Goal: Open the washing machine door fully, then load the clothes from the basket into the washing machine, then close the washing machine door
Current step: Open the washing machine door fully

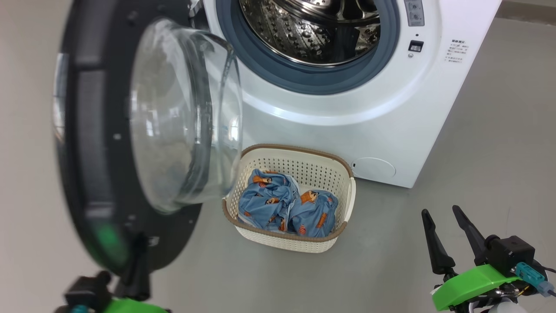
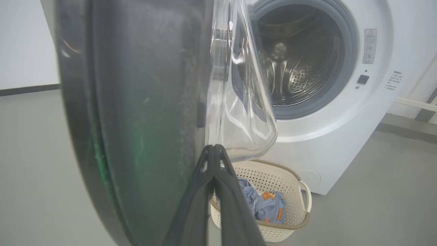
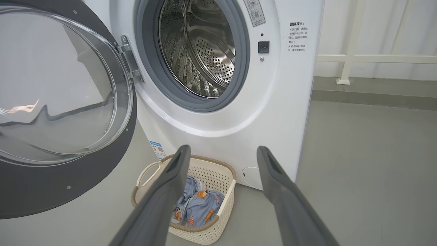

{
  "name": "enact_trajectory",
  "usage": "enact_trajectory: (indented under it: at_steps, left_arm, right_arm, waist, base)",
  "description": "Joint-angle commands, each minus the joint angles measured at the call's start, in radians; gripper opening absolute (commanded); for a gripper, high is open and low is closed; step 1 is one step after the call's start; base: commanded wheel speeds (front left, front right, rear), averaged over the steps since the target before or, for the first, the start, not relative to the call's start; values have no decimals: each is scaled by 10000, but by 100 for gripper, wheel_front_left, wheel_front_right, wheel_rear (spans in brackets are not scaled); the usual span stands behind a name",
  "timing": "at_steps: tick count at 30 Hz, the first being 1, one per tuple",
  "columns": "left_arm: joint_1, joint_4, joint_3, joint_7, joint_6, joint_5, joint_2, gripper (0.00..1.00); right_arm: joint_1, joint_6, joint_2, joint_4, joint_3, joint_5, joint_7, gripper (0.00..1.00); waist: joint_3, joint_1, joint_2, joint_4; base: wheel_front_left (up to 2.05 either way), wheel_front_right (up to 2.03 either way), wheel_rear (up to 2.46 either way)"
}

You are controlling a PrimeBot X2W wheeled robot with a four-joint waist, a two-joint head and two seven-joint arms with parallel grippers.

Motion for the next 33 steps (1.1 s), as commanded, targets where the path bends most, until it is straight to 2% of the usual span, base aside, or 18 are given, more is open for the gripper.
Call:
enact_trajectory:
  at_steps: [1, 5, 15, 20, 33]
  left_arm:
    - [-478, -45, 627, -27, 163, -159, 349, 0]
    - [-934, 598, 1211, -38, 170, -315, 827, 0]
    - [-1721, 1536, 2689, -64, 507, -848, 1503, 0]
    - [-2059, 2186, 3242, -71, 377, -1040, 1859, 0]
    - [-2689, 3098, 4106, -75, -89, -831, 1895, 0]
  right_arm:
    - [-91, 16, -105, -237, 268, 39, -118, 100]
    - [-190, 16, -186, -187, 370, 69, -118, 100]
    - [-448, 16, -375, -144, 422, 109, -118, 100]
    - [-595, 16, -459, -102, 496, 112, -98, 100]
    - [-900, 16, -521, -211, 578, 109, 44, 100]
  waist:
    - [43, 0, 0, -19]
    - [208, 0, 0, -116]
    - [523, 0, 0, -295]
    - [661, 0, 0, -367]
    - [894, 0, 0, -490]
  base:
    - [0, 0, 0]
    - [0, 0, 0]
    - [0, 0, 0]
    - [0, 0, 0]
    - [0, 0, 0]
